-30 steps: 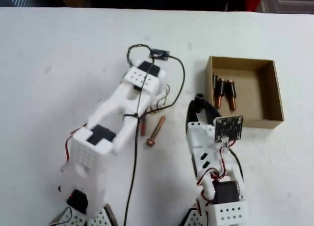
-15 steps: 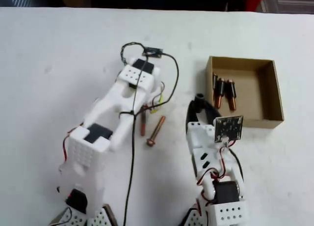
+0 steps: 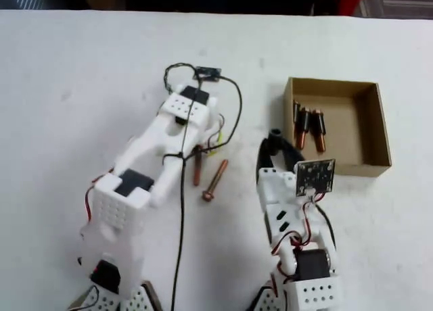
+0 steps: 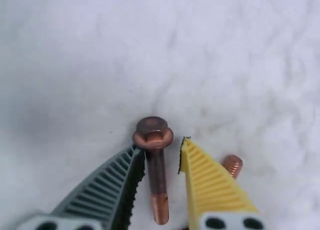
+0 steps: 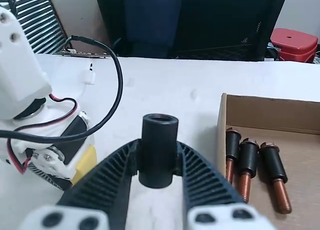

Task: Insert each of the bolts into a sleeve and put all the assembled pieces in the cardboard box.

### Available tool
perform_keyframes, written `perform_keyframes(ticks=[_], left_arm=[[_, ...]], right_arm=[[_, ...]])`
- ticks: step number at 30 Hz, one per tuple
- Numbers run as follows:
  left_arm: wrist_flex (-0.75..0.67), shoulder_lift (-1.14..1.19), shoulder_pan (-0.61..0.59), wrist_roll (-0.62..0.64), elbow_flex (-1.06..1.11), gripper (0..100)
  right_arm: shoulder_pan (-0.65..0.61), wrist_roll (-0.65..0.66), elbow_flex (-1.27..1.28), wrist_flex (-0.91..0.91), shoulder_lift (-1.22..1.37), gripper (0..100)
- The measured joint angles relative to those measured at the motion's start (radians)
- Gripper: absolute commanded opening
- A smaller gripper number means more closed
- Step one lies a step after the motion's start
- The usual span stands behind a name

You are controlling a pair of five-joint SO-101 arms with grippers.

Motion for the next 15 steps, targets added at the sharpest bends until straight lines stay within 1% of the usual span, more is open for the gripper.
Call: perform_keyframes(ticks=[3, 9, 15], left_arm=[[-0.017, 0.032, 0.0, 0.035, 0.0, 3], [-0.038, 0.061, 0.006, 0.043, -0.015, 3], [-0.012, 0.075, 0.006, 0.043, -0.04, 2]], right_arm=[[0.0, 0.0, 0.0, 0.0, 0.0, 1.7], [0.0, 0.0, 0.0, 0.0, 0.0, 1.7], [0.0, 0.0, 0.0, 0.009, 0.0, 1.7]])
